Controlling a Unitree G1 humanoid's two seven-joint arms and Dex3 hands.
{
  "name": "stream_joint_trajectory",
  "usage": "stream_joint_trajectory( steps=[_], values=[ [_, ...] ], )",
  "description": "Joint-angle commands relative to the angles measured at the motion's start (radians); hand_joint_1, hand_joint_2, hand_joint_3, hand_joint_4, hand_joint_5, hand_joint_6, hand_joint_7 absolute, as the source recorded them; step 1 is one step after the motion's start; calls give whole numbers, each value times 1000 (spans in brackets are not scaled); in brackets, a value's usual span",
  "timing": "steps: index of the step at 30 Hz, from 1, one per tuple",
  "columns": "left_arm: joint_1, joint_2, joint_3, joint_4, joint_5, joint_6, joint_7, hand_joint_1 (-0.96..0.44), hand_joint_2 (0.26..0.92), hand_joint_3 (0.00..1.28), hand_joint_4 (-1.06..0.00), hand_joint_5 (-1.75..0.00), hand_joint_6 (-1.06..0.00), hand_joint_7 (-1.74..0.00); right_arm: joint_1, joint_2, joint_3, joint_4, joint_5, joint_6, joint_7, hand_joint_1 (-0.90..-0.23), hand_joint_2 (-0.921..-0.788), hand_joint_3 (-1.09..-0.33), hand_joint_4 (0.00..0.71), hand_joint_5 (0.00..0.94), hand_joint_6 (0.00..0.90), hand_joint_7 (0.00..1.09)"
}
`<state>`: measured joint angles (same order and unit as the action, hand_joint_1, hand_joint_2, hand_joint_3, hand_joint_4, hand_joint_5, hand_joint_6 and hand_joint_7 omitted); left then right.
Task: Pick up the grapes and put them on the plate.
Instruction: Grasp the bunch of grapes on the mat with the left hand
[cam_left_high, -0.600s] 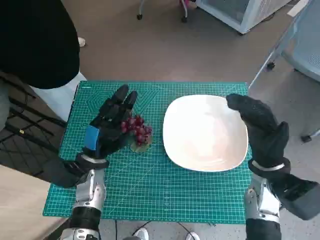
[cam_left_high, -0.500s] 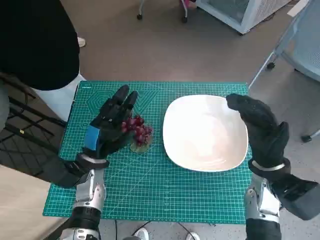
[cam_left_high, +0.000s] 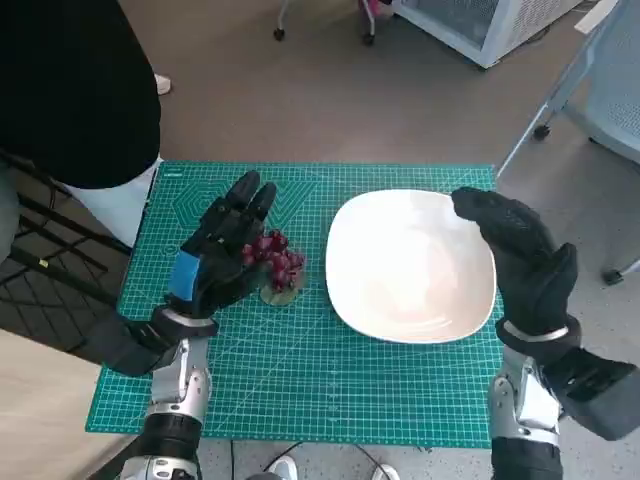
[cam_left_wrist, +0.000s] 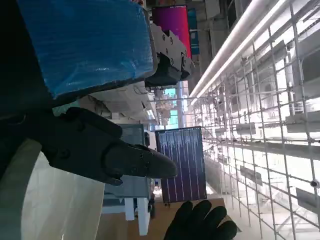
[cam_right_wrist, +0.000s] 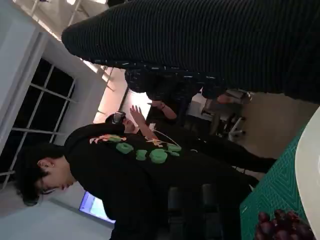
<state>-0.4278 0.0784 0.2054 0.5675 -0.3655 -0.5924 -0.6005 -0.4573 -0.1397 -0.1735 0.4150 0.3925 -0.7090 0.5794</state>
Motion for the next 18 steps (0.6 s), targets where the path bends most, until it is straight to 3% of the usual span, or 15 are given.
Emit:
stream_joint_trajectory(
  steps=[1,18],
  values=[
    [3,6,-1,-10,-7,3,-5,-428,921,132,-300,0,-408,-2,13,-2,-2,6,13,15,12,-508,-921,-543,214,0,51,321],
    [16,-9,-5,-22,0,3,11,-443,921,133,-298,0,-416,-5,12,-13,-14,17,21,7,42,-515,-921,-543,216,1,51,327]
  ],
)
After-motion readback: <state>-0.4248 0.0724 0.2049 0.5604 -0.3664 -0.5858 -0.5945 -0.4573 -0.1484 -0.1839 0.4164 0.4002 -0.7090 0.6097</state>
